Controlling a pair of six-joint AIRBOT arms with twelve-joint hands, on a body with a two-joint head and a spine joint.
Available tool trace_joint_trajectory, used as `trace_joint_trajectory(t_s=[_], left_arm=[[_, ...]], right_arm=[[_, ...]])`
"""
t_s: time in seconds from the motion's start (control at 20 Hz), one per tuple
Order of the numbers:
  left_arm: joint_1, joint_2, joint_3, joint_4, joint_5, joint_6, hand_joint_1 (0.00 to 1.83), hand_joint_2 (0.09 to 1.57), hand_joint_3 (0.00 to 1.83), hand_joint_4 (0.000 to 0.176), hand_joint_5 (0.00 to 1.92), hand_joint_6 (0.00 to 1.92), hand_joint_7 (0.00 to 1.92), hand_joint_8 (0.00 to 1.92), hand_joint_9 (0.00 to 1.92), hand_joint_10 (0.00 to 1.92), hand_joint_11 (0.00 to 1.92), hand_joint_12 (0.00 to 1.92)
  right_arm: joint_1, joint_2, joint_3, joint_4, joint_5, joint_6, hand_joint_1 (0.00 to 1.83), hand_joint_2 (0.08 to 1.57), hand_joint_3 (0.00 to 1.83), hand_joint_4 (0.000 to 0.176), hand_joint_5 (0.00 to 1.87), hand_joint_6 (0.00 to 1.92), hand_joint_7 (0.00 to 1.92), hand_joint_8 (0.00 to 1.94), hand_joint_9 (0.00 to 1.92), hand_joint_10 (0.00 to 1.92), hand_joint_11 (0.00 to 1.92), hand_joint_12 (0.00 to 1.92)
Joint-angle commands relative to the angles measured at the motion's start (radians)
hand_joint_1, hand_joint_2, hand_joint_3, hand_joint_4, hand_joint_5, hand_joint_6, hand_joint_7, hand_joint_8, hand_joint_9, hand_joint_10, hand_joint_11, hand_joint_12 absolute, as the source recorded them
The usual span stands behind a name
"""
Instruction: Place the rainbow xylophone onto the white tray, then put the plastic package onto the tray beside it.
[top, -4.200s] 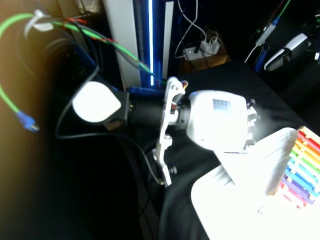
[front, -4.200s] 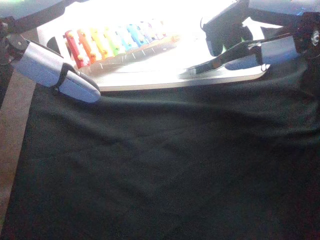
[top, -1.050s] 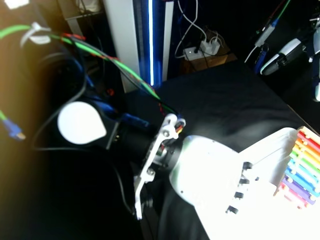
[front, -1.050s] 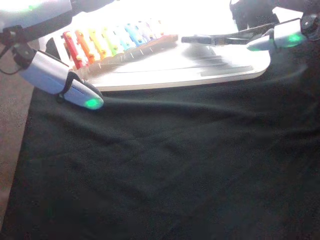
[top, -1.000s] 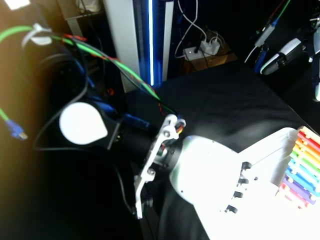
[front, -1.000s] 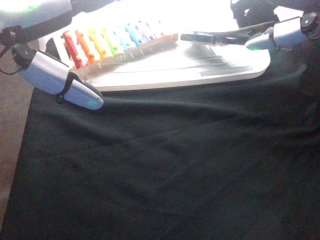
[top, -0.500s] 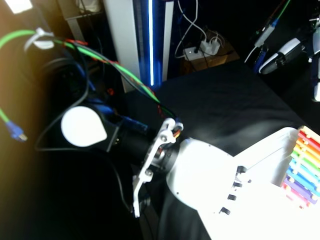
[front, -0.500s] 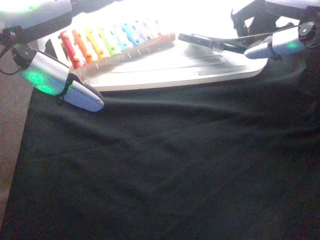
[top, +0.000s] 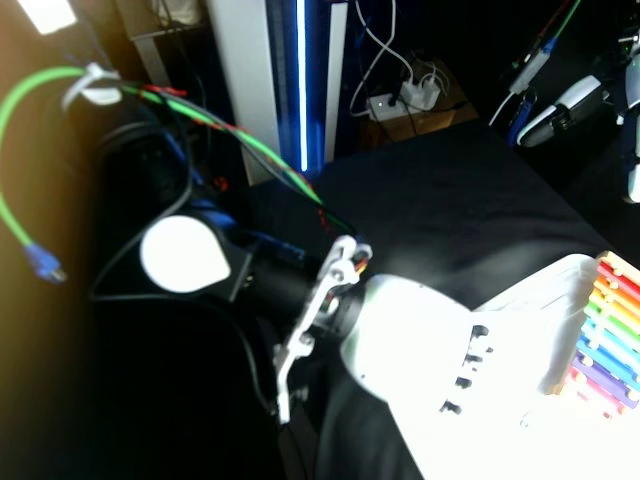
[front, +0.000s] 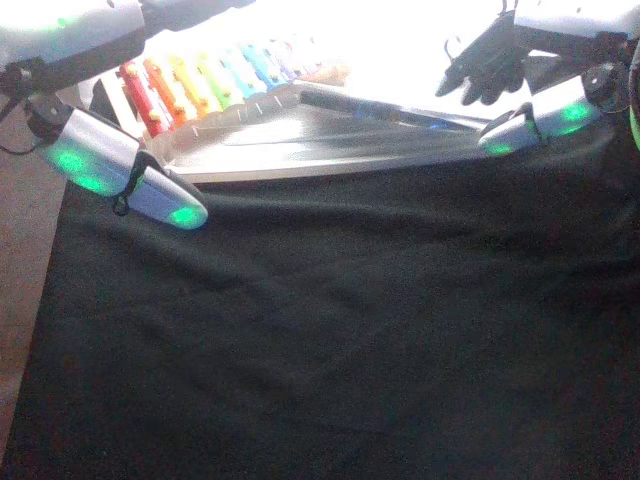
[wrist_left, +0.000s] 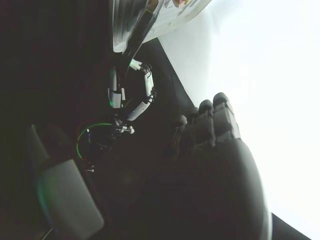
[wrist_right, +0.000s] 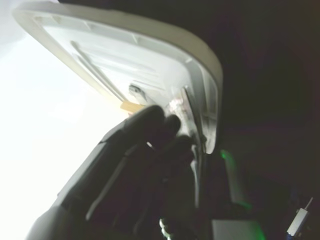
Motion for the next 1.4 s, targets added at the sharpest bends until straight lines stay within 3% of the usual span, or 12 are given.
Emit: trace_joint_trajectory(t_s=[0.0,0.1,0.2,0.25,0.35,0.65,0.75,0.9,1.1,1.2,1.25,1.35], left_arm=[[-0.010,0.005,-0.003,-0.039,-0.101,-0.006,0.71,0.69,0.00,0.000,0.00,0.00,0.00,0.00,0.00,0.00,0.00,0.00],[-0.010,0.005,-0.003,-0.039,-0.101,-0.006,0.73,0.69,0.00,0.000,0.00,0.00,0.00,0.00,0.00,0.00,0.00,0.00],[-0.009,0.005,-0.004,-0.039,-0.101,-0.006,0.74,0.69,0.00,0.000,0.00,0.00,0.00,0.00,0.00,0.00,0.00,0.00],[-0.009,0.005,-0.004,-0.039,-0.102,-0.006,0.72,0.69,0.00,0.000,0.00,0.00,0.00,0.00,0.00,0.00,0.00,0.00],[-0.008,0.005,-0.005,-0.039,-0.103,-0.006,0.71,0.67,0.00,0.000,0.00,0.00,0.00,0.00,0.00,0.00,0.00,0.00],[-0.006,0.004,-0.005,-0.039,-0.103,-0.006,0.71,0.67,0.00,0.000,0.00,0.00,0.00,0.00,0.00,0.00,0.00,0.00],[-0.006,0.004,-0.005,-0.039,-0.101,-0.005,0.72,0.69,0.00,0.000,0.00,0.00,0.00,0.00,0.00,0.00,0.00,0.00],[-0.006,0.001,0.000,-0.039,-0.093,-0.005,0.71,0.71,0.01,0.000,0.00,0.00,0.00,0.00,0.00,0.00,0.00,0.00],[-0.007,-0.003,0.008,-0.051,-0.083,0.001,0.72,0.71,0.01,0.000,0.00,0.00,0.00,0.00,0.00,0.00,0.00,0.00],[-0.007,-0.004,0.013,-0.074,-0.073,0.020,0.73,0.70,0.00,0.000,0.00,0.00,0.00,0.00,0.00,0.00,0.00,0.00],[-0.007,-0.006,0.019,-0.083,-0.070,0.021,0.73,0.69,0.00,0.000,0.00,0.00,0.00,0.00,0.00,0.00,0.00,0.00],[-0.007,-0.008,0.028,-0.098,-0.066,0.025,0.71,0.70,0.00,0.000,0.00,0.00,0.00,0.00,0.00,0.00,0.00,0.00]], right_arm=[[0.010,0.006,-0.002,0.050,0.062,0.002,0.82,0.93,0.00,0.000,0.60,0.00,0.76,0.01,0.79,0.10,0.42,0.99],[0.009,0.008,-0.003,0.050,0.062,0.002,0.73,0.88,0.00,0.028,0.43,0.00,0.60,0.00,0.69,0.01,0.32,0.87],[0.009,0.009,-0.003,0.050,0.062,0.002,0.62,0.84,0.00,0.096,0.22,0.00,0.35,0.00,0.38,0.00,0.07,0.86],[0.009,0.010,-0.004,0.050,0.062,0.002,0.61,0.83,0.00,0.134,0.13,0.00,0.23,0.01,0.20,0.00,0.01,0.59],[0.009,0.010,-0.004,0.050,0.062,0.002,0.61,0.81,0.00,0.171,0.05,0.00,0.10,0.00,0.09,0.00,0.00,0.35],[0.009,0.012,-0.008,0.050,0.063,0.002,0.53,0.81,0.00,0.176,0.01,0.00,0.04,0.00,0.07,0.00,0.00,0.53],[0.009,0.012,-0.008,0.050,0.063,0.002,0.53,0.80,0.00,0.176,0.02,0.00,0.07,0.00,0.12,0.01,0.00,0.78],[0.009,0.010,-0.008,0.051,0.064,0.002,0.54,0.82,0.00,0.151,0.02,0.00,0.15,0.01,0.11,0.01,0.00,0.07],[0.010,0.015,-0.009,0.090,0.097,0.002,0.53,0.83,0.00,0.170,0.00,0.00,0.13,0.00,0.12,0.01,0.09,0.04],[0.010,0.018,-0.009,0.118,0.130,0.002,0.56,0.81,0.00,0.158,0.01,0.01,0.15,0.01,0.20,0.00,0.13,0.25],[0.010,0.020,-0.009,0.131,0.146,0.002,0.58,0.80,0.00,0.175,0.00,0.00,0.14,0.00,0.20,0.00,0.02,0.73],[0.010,0.029,-0.017,0.151,0.171,0.002,0.62,0.80,0.00,0.176,0.00,0.00,0.09,0.00,0.10,0.01,0.00,0.57]])
